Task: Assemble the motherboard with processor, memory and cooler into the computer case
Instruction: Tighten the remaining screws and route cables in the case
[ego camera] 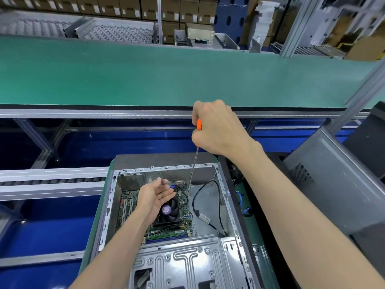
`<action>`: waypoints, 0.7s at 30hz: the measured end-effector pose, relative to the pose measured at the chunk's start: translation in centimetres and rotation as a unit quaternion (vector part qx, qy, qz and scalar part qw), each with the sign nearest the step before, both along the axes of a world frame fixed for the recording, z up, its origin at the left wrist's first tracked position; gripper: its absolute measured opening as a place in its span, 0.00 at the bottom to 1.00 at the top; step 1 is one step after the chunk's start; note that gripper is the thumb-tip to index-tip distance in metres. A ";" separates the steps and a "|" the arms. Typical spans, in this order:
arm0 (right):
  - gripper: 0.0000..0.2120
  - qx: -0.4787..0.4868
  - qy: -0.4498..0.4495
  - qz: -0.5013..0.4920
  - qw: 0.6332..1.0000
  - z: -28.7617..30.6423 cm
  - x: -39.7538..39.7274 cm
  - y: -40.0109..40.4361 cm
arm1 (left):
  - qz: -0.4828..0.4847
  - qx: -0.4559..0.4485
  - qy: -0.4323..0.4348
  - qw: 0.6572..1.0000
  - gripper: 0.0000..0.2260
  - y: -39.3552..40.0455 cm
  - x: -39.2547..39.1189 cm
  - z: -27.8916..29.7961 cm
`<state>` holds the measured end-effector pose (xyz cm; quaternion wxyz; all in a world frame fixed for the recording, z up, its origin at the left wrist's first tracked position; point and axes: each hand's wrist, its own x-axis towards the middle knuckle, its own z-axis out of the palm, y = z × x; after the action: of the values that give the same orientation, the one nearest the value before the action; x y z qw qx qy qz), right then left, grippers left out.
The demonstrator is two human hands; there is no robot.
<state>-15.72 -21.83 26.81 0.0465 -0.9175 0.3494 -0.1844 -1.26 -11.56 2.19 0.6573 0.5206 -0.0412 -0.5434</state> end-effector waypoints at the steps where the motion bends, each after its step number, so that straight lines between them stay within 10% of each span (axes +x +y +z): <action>1: 0.12 -0.003 -0.010 0.002 1.000 0.6 0.0 0.1 | -0.004 -0.003 0.010 1.000 0.13 -0.1 0.0 0.0; 21: 0.11 0.033 -0.114 0.042 0.992 3.5 1.7 1.2 | -0.019 0.001 0.085 0.996 0.07 0.0 0.4 -0.5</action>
<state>-14.06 -20.67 30.28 0.1239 -0.9025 0.3086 -0.2737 -0.91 -11.60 1.68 0.6473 0.4720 0.0054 -0.5985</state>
